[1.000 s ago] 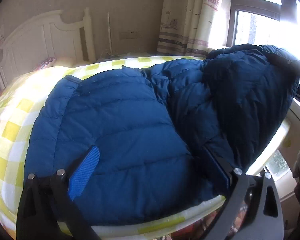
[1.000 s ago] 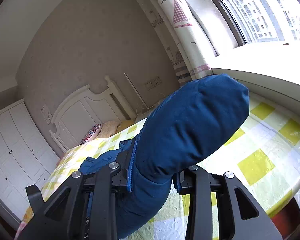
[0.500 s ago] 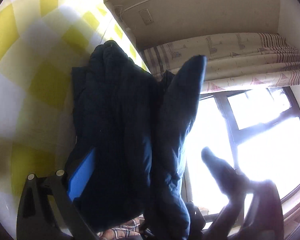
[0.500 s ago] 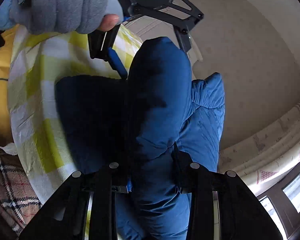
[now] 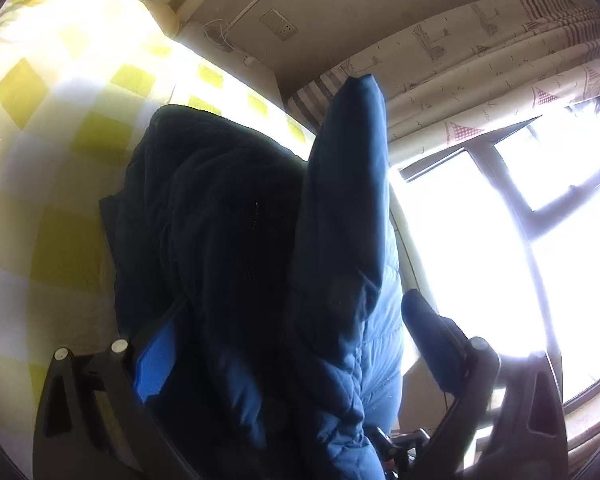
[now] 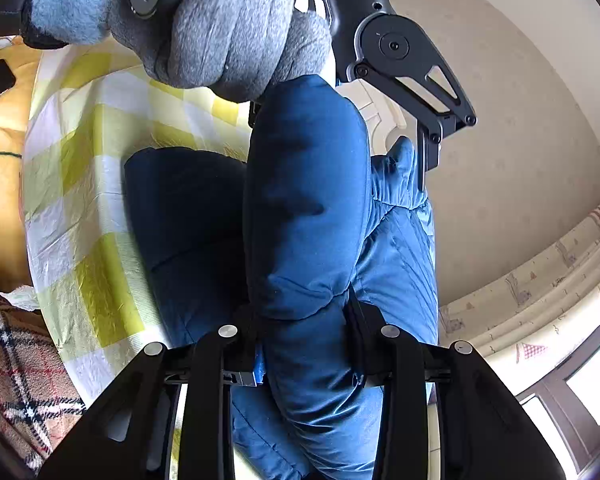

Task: Fold large clothes

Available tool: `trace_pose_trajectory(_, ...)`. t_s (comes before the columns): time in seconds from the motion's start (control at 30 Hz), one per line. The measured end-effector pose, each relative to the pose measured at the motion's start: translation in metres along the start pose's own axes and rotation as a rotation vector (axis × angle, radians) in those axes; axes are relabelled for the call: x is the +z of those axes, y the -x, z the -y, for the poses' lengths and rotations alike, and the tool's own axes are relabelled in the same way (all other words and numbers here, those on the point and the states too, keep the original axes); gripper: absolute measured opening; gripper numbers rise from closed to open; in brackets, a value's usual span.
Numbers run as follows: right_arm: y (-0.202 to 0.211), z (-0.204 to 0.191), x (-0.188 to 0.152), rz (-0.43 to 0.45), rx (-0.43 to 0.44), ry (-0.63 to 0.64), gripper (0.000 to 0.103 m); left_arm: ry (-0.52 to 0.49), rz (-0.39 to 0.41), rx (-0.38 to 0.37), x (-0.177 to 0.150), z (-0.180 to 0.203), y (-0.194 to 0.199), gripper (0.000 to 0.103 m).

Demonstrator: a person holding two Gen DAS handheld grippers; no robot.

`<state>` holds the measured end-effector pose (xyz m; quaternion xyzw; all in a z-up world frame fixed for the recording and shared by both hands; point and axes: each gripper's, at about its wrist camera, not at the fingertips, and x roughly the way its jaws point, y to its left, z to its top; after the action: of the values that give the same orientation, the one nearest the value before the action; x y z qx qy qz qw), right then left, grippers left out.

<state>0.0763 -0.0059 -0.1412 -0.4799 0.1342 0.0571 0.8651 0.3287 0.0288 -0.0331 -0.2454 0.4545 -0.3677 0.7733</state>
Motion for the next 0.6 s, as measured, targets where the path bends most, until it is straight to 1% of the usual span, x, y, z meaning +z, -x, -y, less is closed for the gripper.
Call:
trace_pose_trajectory(0.03, 0.001, 0.002, 0.002, 0.006, 0.000, -0.011, 0.035, 0.000, 0.001, -0.003, 0.001, 0.001, 0.001, 0.101)
trace_pose_trajectory(0.13, 0.007, 0.007, 0.002, 0.025, 0.002, -0.048, 0.035, 0.027, 0.024, -0.099, -0.008, -0.010, 0.013, 0.101)
trace_pose_trajectory(0.2, 0.008, 0.002, 0.000, 0.031, 0.003, -0.042, 0.035, 0.056, 0.024, -0.115, -0.013, -0.020, 0.015, 0.101)
trace_pose_trajectory(0.3, 0.004, -0.001, 0.001, 0.029, 0.002, -0.024, 0.035, 0.040, -0.019, -0.091, -0.010, -0.018, 0.002, 0.101)
trace_pose_trajectory(0.4, 0.006, -0.005, 0.000, 0.028, -0.009, -0.017, 0.035, 0.000, -0.062, -0.057, 0.004, -0.002, -0.019, 0.101)
trace_pose_trajectory(0.47, 0.007, -0.013, 0.000, 0.031, -0.022, 0.022, 0.035, -0.029, -0.087, -0.031, 0.017, 0.012, -0.032, 0.101)
trace_pose_trajectory(0.53, 0.008, -0.015, -0.003, 0.041, -0.025, 0.024, 0.035, -0.084, -0.112, 0.041, 0.024, 0.024, -0.042, 0.100)
trace_pose_trajectory(0.57, 0.009, -0.013, -0.004, 0.046, -0.030, 0.014, 0.037, -0.112, -0.120, 0.082, 0.027, 0.028, -0.046, 0.095)
trace_pose_trajectory(0.6, 0.013, -0.011, -0.005, 0.058, -0.035, 0.003, 0.038, -0.135, -0.119, 0.126, 0.027, 0.029, -0.048, 0.079)
